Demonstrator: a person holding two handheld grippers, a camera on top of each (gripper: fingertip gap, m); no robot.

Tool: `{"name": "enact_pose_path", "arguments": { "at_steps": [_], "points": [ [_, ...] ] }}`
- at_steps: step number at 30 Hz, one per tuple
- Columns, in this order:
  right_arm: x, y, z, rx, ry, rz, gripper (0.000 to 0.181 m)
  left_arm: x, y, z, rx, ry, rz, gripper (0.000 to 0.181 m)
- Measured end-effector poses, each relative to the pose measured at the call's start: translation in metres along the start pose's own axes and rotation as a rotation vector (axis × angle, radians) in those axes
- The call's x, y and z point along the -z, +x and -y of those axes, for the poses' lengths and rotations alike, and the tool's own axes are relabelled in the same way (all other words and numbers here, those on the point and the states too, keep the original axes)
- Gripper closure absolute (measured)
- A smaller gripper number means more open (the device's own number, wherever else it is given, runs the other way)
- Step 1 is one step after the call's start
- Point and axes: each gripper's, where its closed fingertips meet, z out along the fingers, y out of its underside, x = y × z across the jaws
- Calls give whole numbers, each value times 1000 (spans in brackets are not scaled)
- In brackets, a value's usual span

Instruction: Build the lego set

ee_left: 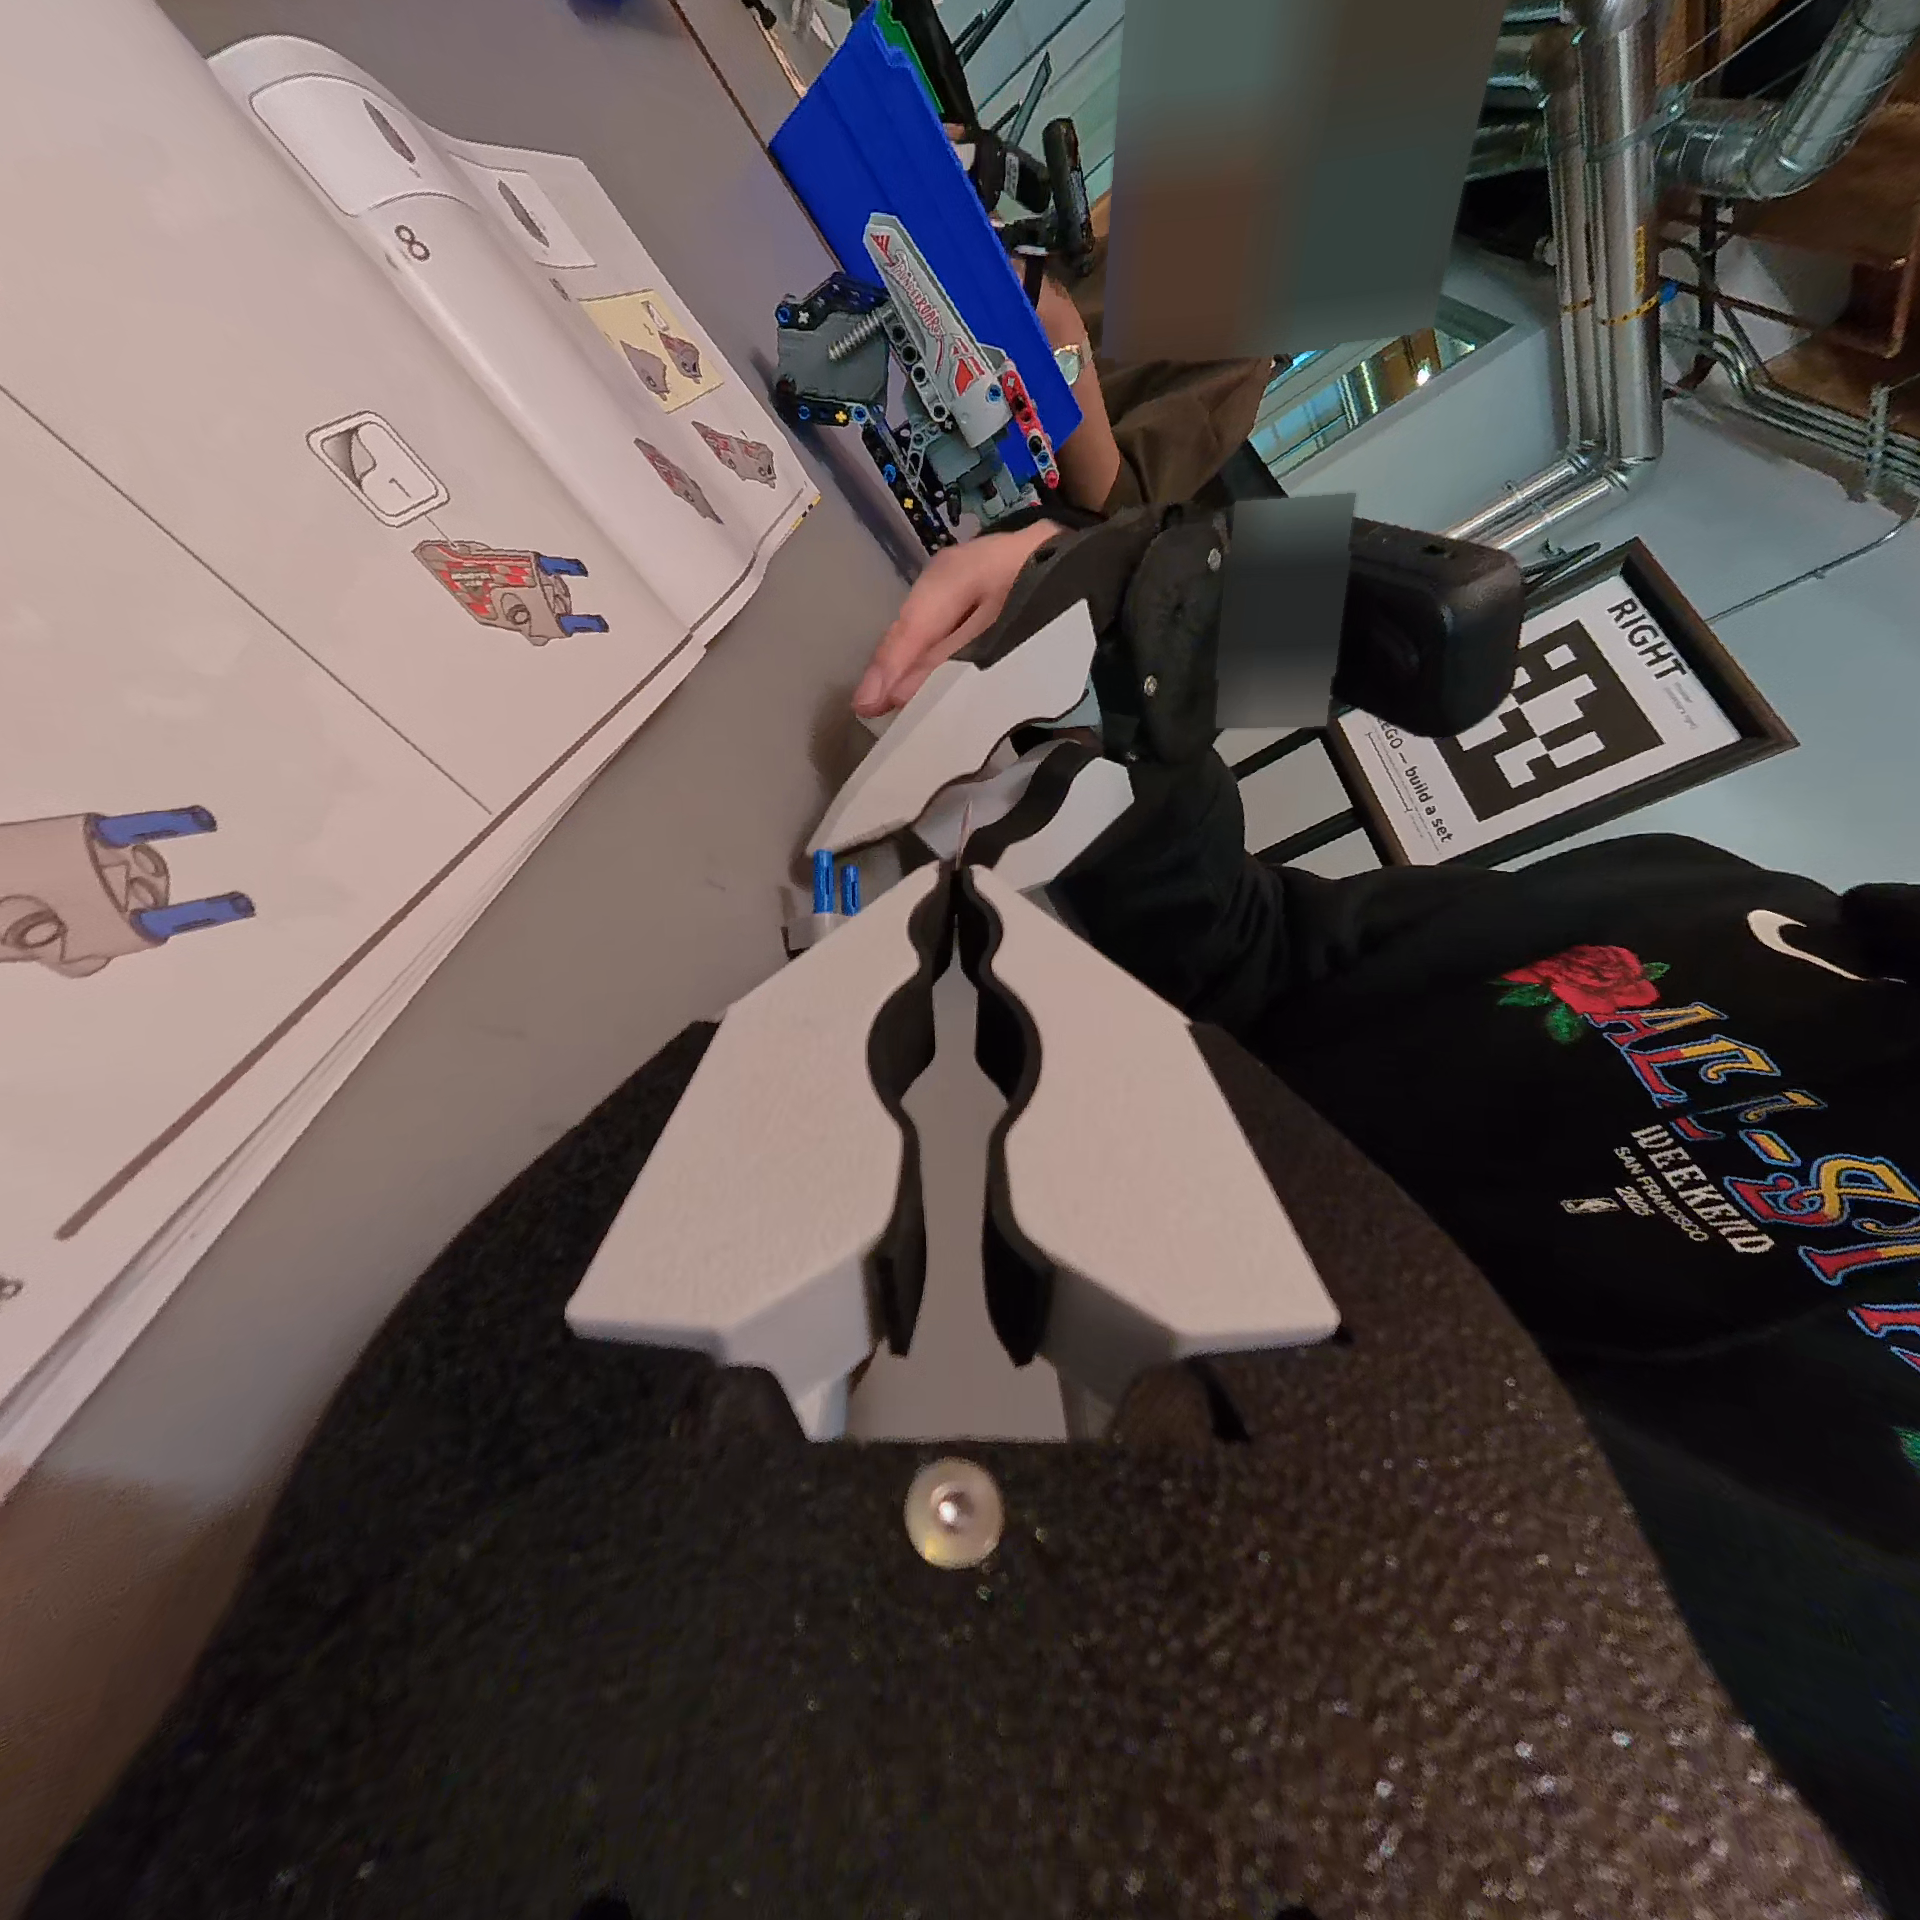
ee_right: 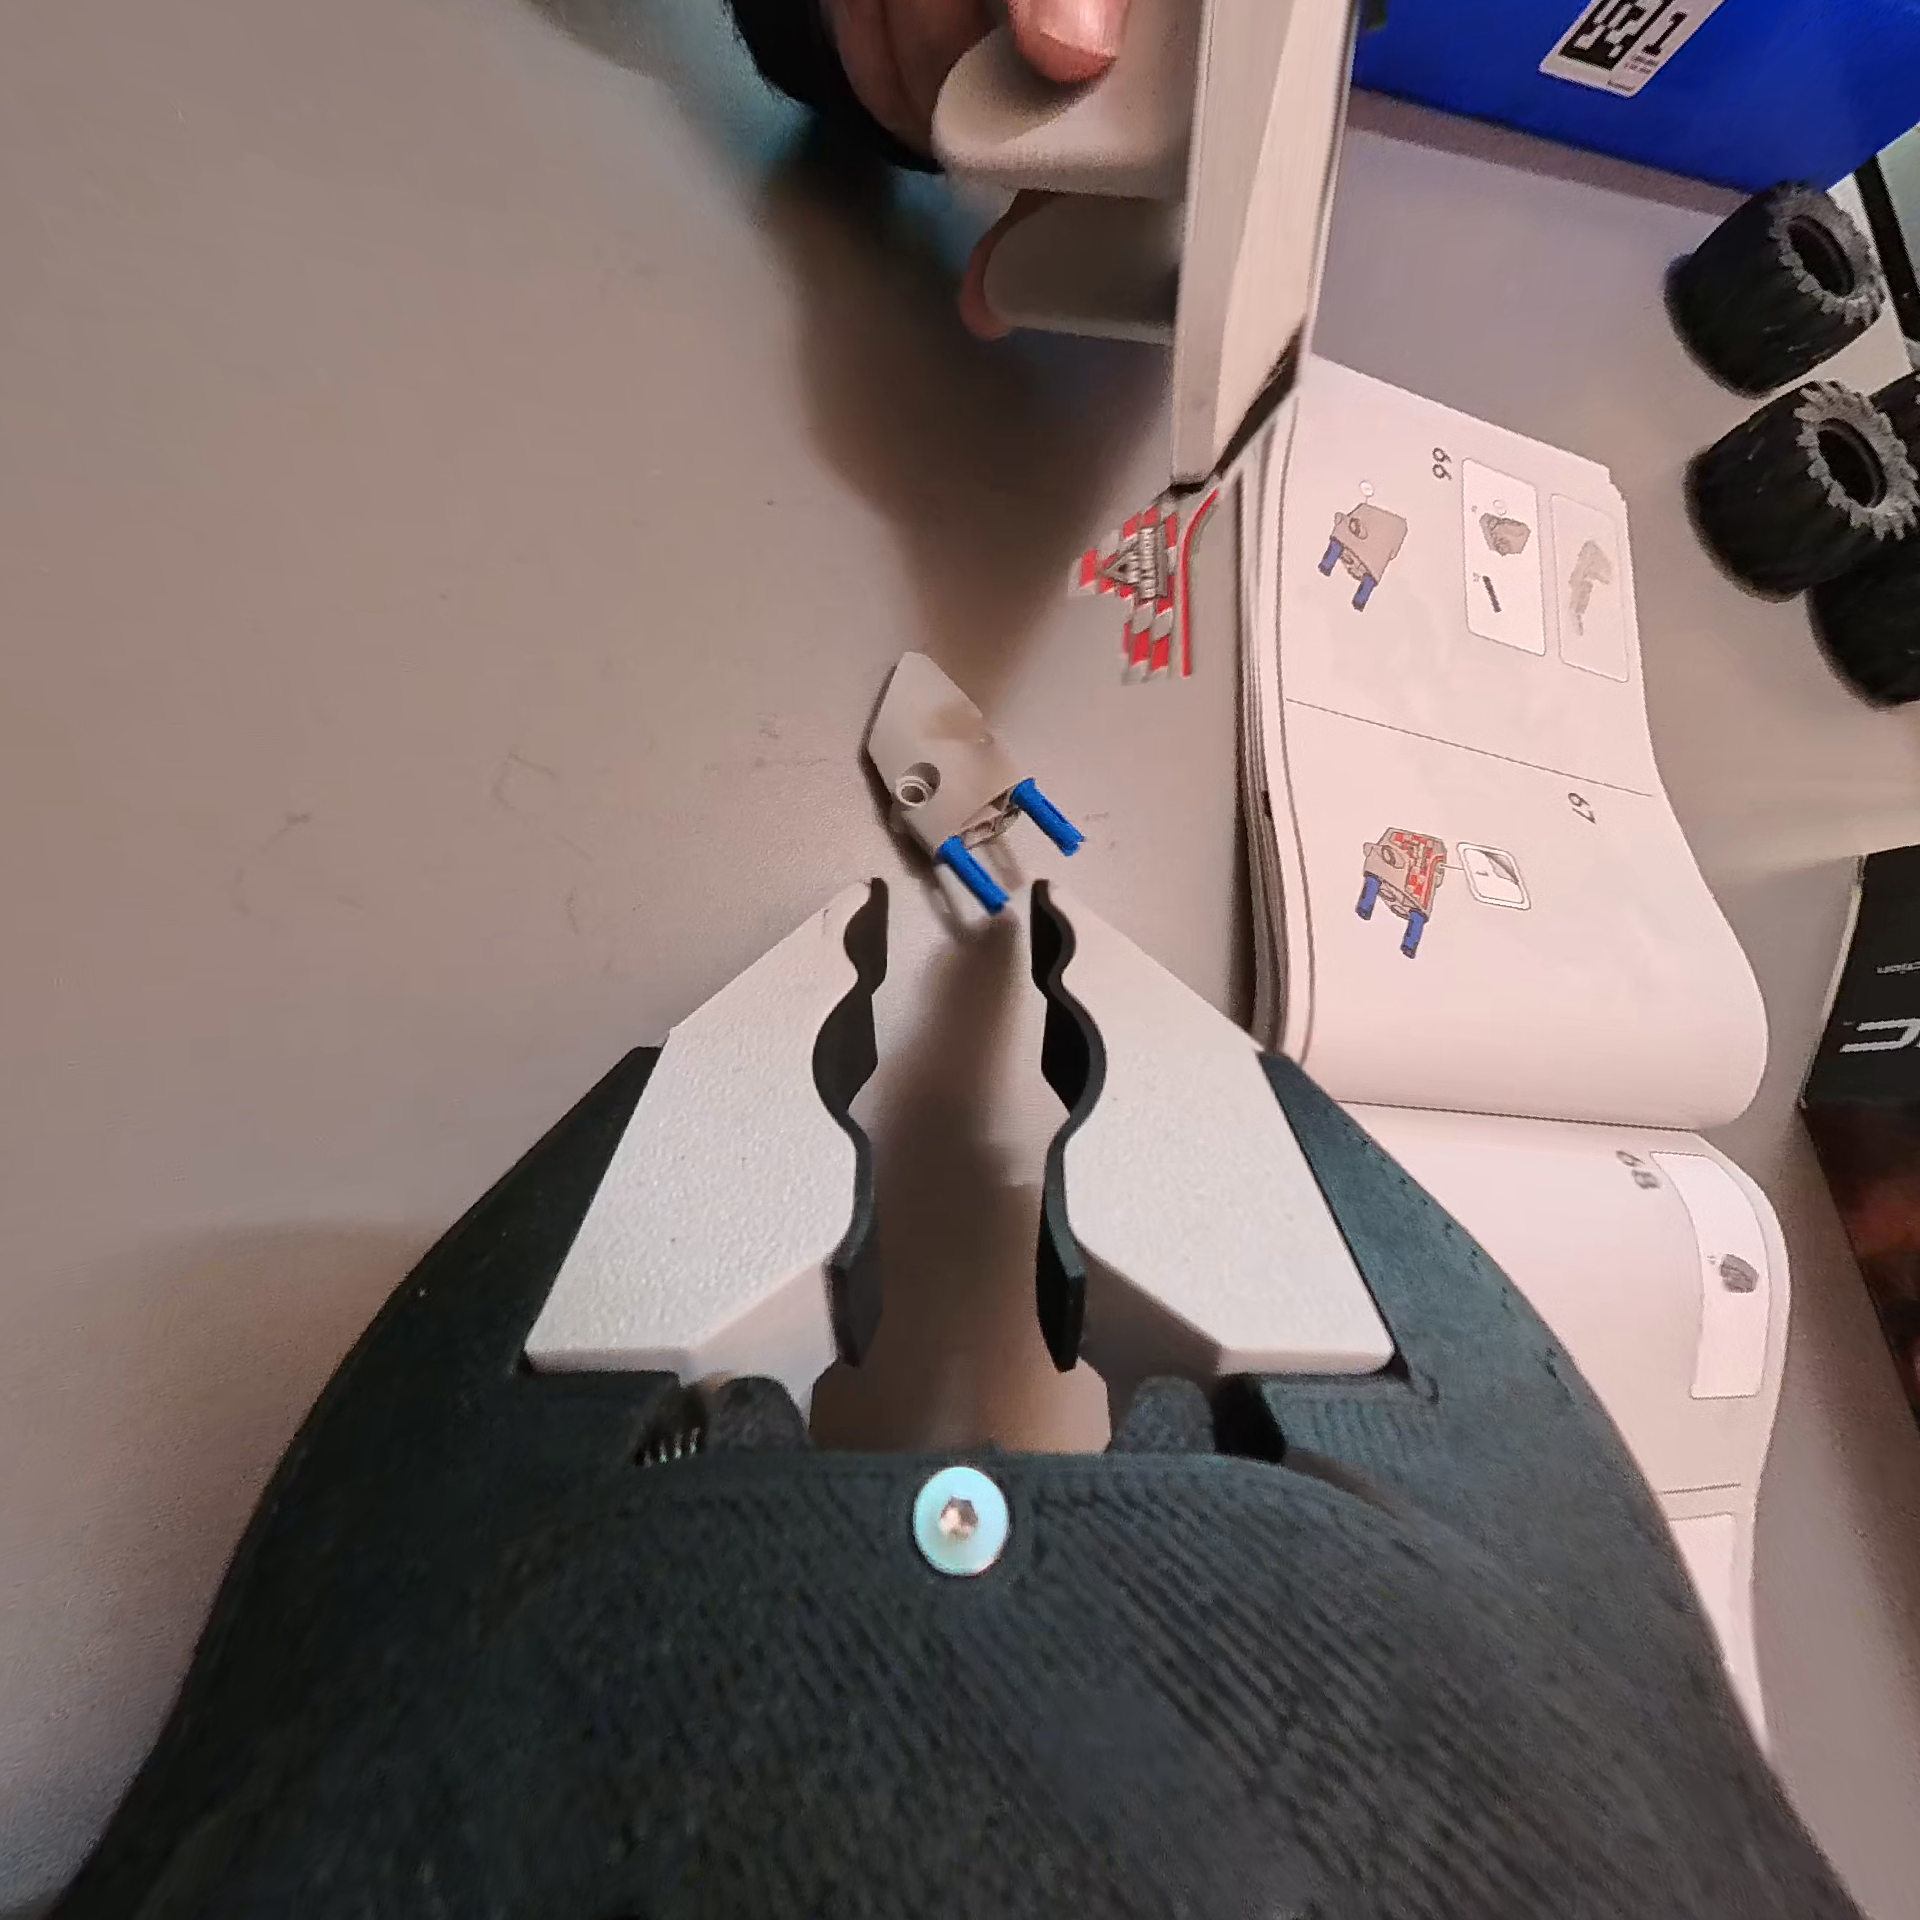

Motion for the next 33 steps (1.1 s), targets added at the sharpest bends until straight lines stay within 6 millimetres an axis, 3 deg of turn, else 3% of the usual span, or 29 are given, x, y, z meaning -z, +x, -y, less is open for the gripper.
{"name": "enact_pose_path", "arguments": {
  "at_steps": [6, 11, 14, 17, 22, 29, 33],
  "points": [
    [-6, 38, -1, -5, -25, -129, 153, 0, -2, -1, -1, -5, 7, 181],
    [1, 53, -7, -73, -21, -259, 145, 3, -1, 1, -5, 2, 10, 181],
    [14, 34, -5, -202, -10, -223, 134, 3, -1, 1, -8, 2, 10, 181],
    [21, 19, 13, -389, 74, -270, 120, 3, -1, 1, -10, 1, 13, 181],
    [5, 11, 17, -668, 97, -319, 117, 3, 0, 2, -16, 4, 14, 181],
    [-17, 7, 13, -712, 23, -273, 119, 4, 1, 3, -20, 9, 17, 181],
    [-11, 10, 3, -611, -41, -309, 130, 4, 2, 3, -25, 12, 16, 181]
  ]
}}
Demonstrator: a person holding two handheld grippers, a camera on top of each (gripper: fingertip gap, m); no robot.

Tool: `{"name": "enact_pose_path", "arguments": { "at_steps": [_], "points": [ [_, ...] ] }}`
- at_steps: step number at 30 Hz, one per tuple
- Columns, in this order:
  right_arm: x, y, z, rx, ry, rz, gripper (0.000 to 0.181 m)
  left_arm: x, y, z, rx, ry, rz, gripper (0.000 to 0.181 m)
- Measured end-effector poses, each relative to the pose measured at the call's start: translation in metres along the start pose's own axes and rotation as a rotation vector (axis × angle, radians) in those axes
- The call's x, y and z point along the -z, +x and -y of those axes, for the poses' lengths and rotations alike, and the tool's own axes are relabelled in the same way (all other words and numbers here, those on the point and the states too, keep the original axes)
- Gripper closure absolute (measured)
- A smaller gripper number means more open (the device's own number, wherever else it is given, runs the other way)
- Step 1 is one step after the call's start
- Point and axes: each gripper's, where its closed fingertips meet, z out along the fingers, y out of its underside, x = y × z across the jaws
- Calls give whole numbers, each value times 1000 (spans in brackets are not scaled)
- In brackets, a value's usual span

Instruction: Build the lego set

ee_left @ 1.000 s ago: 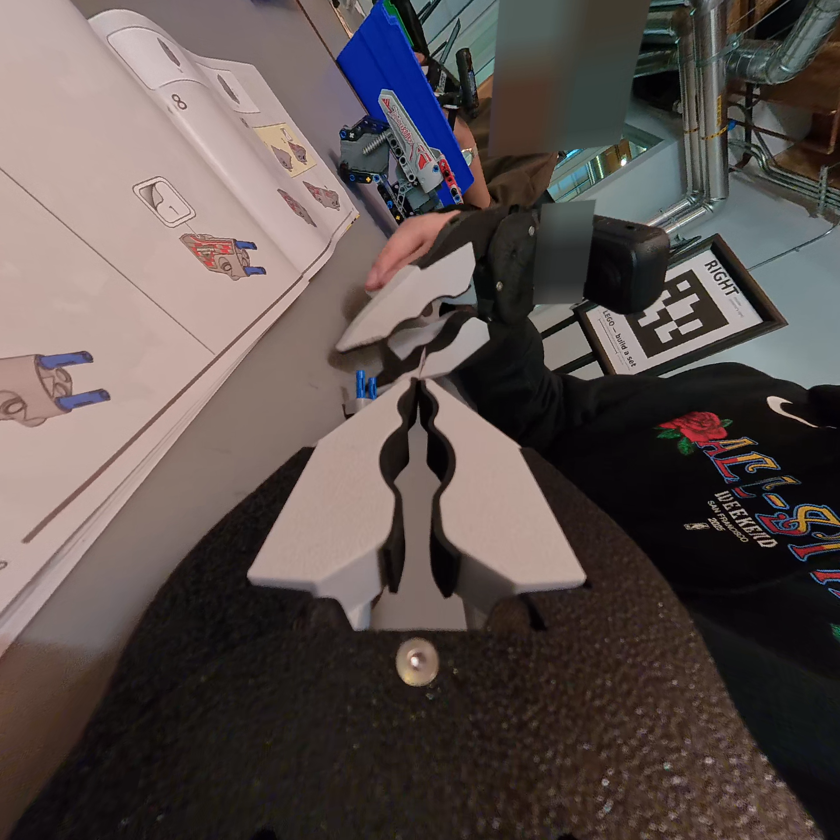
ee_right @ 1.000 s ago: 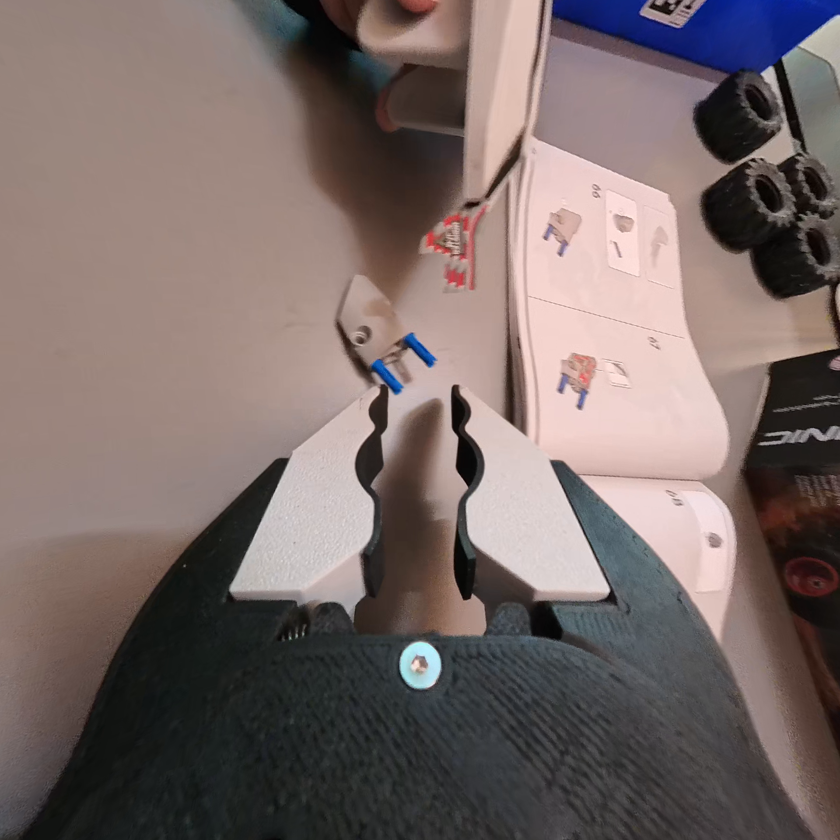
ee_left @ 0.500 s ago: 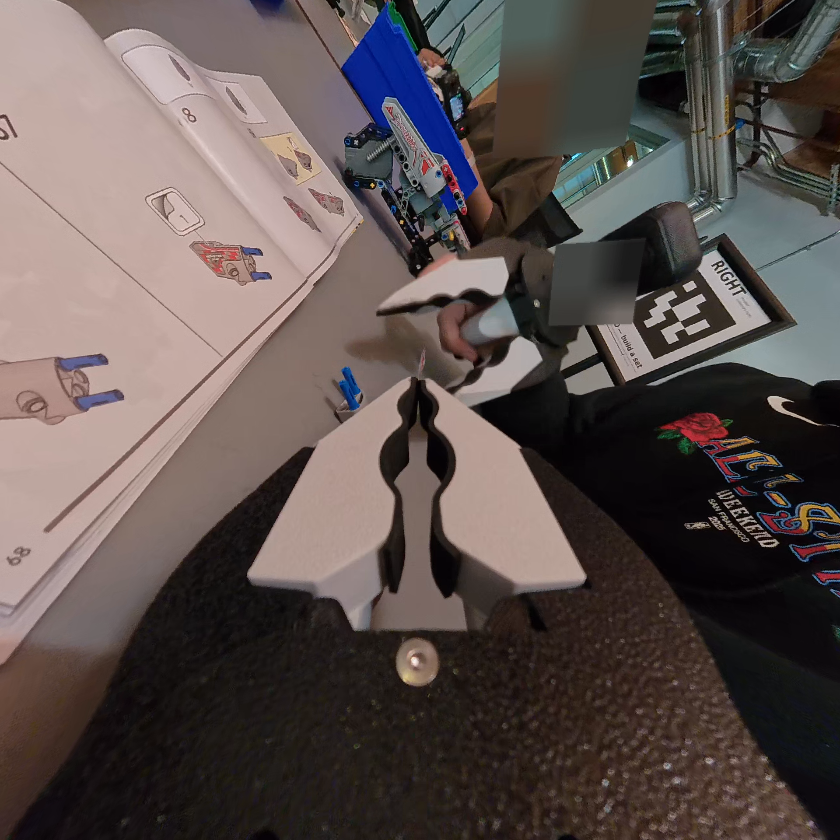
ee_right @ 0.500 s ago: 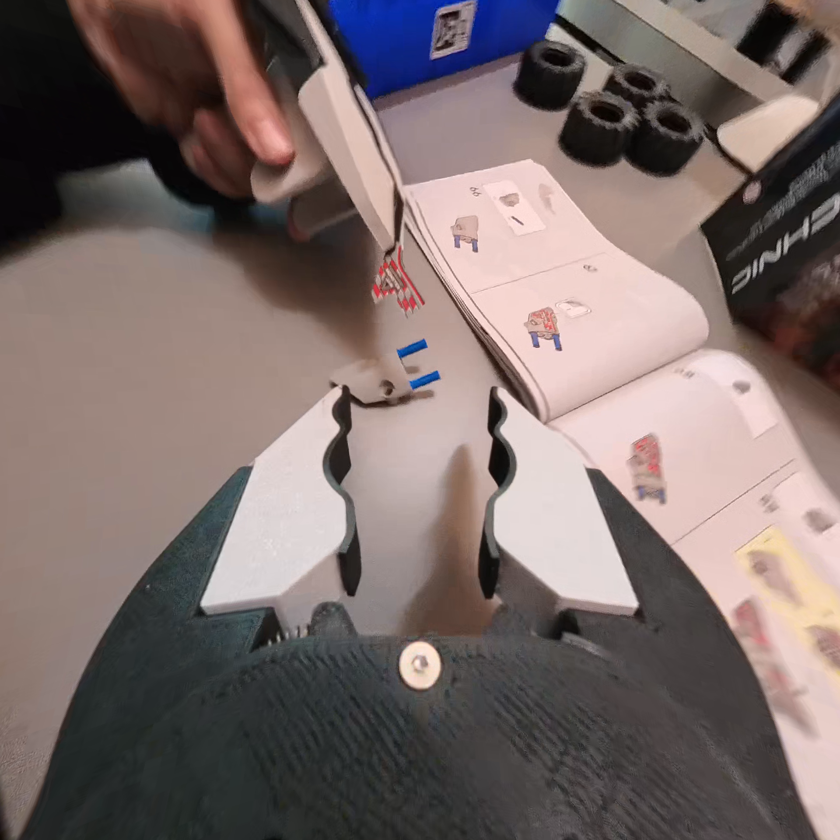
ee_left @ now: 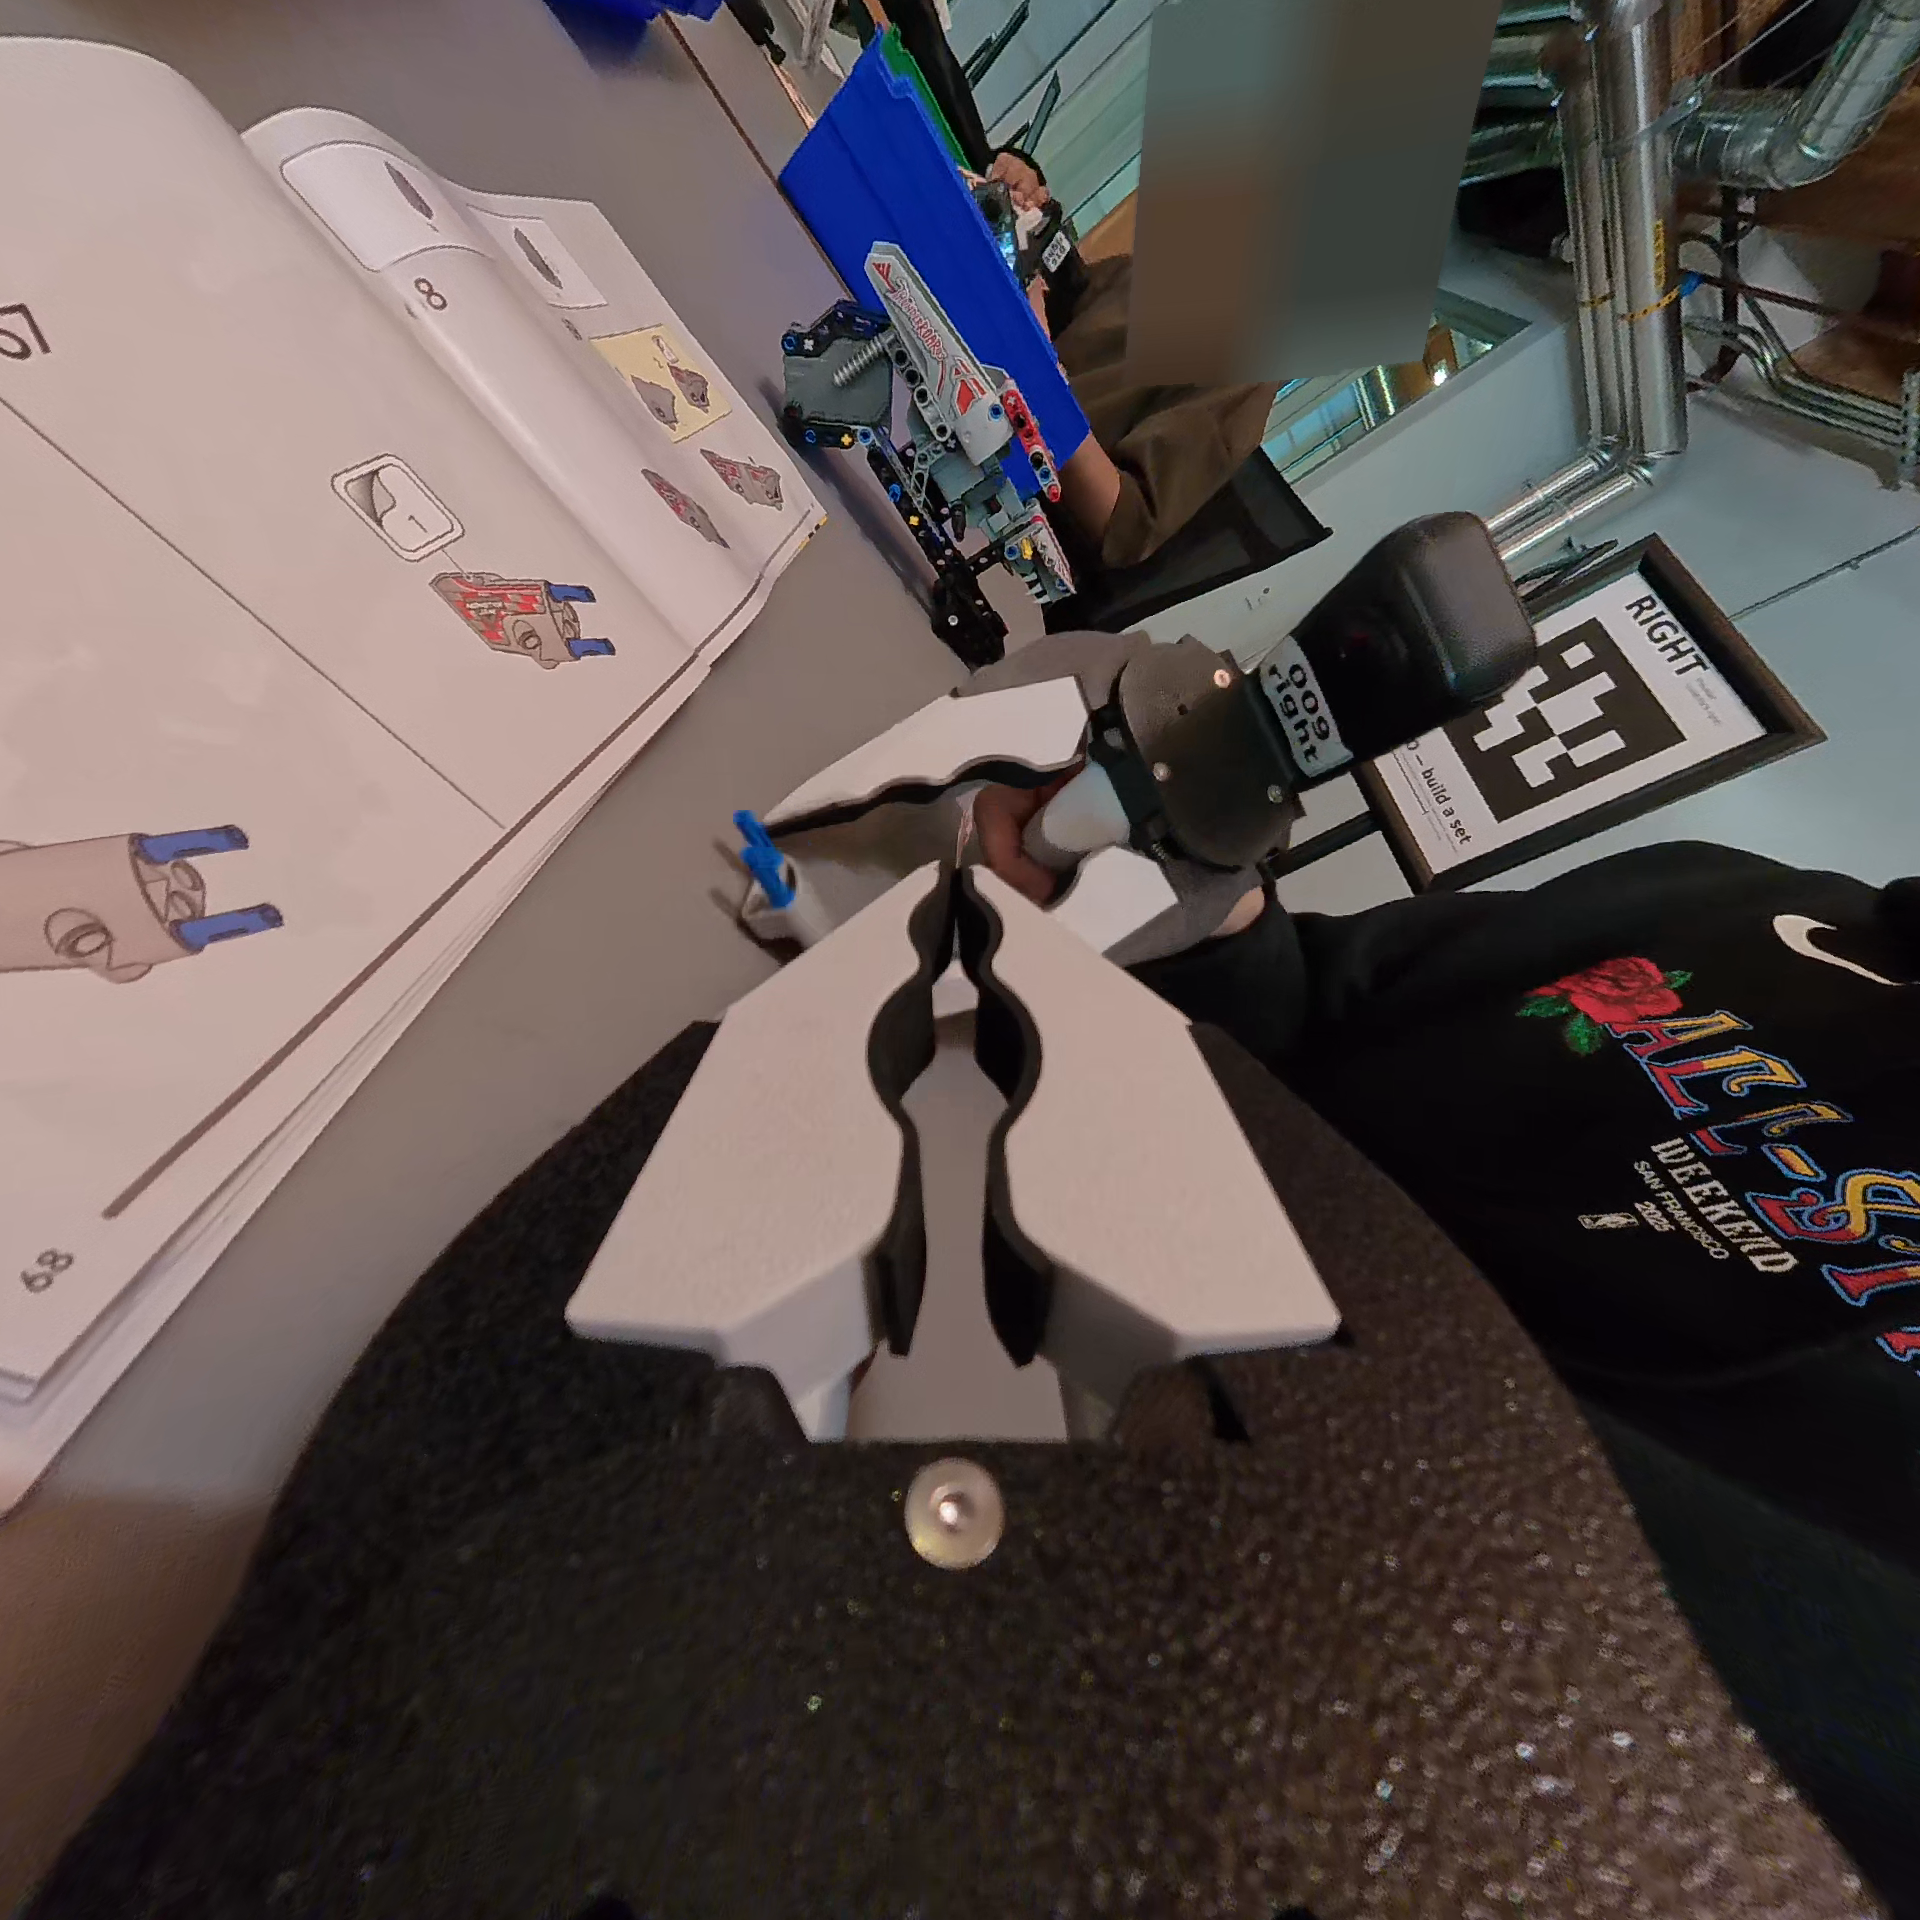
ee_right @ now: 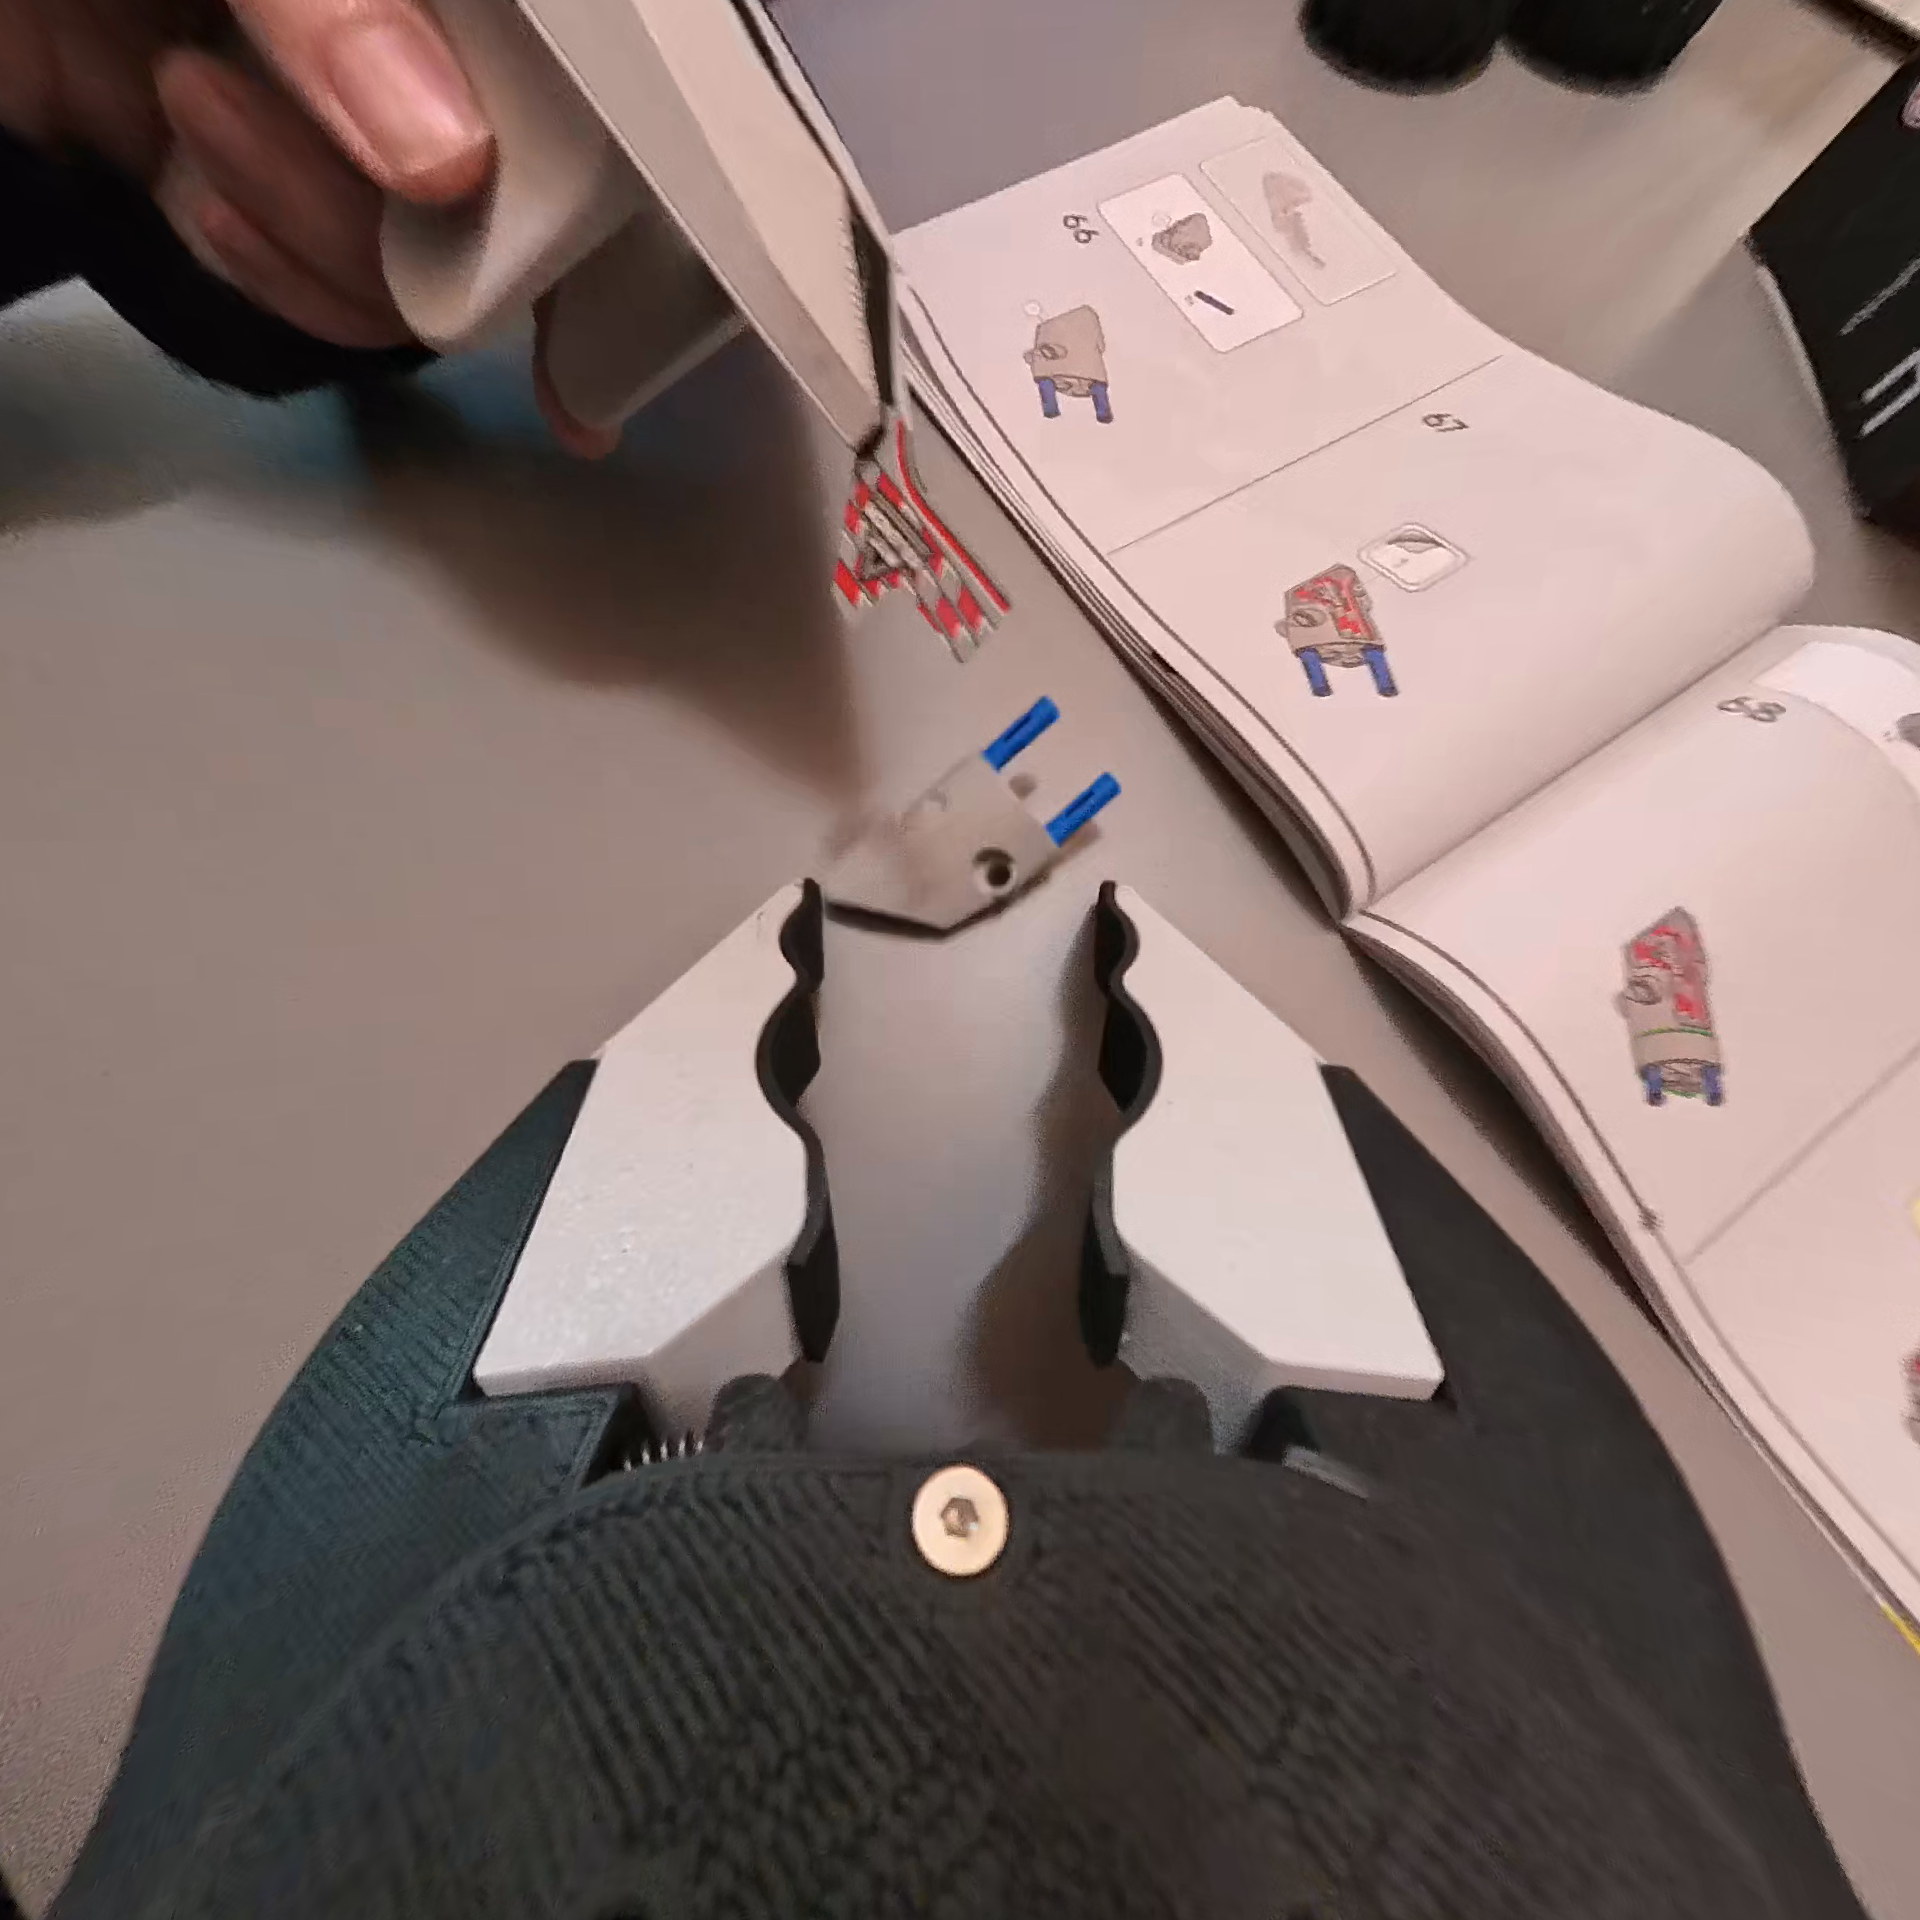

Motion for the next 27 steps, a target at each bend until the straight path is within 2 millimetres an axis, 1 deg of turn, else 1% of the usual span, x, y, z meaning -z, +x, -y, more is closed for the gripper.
{"name": "enact_pose_path", "arguments": {
  "at_steps": [2, 6, 7, 9, 10, 11, 12, 13, 14, 16, 18, 21, 24, 27],
  "points": [
    [5, 8, -5, 7, -16, -2, 132, 0, 0, 0, -2, 1, 1, 181],
    [12, 10, -12, 2, -25, 45, 132, 0, 0, 0, -3, 1, 4, 181],
    [12, 12, -11, -19, -22, 36, 128, 0, 0, 1, -3, 3, 4, 181],
    [12, 11, 2, -103, 41, 34, 124, 0, 1, 2, -5, 7, -2, 181],
    [11, 6, 9, -137, 76, 58, 127, 1, 2, 2, -6, 8, -2, 181],
    [8, 5, 11, -148, 76, 59, 133, 1, 1, 2, -7, 9, -2, 181],
    [4, 8, 9, -142, 51, 34, 128, 1, 2, 2, -8, 9, -2, 181],
    [-1, 11, 5, -141, 20, 7, 115, 0, 2, 2, -8, 10, -3, 181],
    [-5, 11, 5, -141, 7, -1, 111, 0, 2, 2, -7, 11, -3, 181],
    [-10, 10, 9, -138, 18, -6, 116, 0, 2, 2, -7, 12, -5, 181],
    [-11, 11, 9, -106, 6, -21, 120, 0, 2, 2, -7, 12, -5, 181],
    [-9, 11, 6, -44, 7, 5, 137, 0, 2, 3, -7, 13, -7, 181],
    [-2, 10, 1, 11, 9, 54, 152, 1, 3, 3, -8, 16, -10, 181],
    [7, 10, -7, 28, 0, 118, 154, 1, 3, 3, -8, 17, -11, 181]
  ]
}}
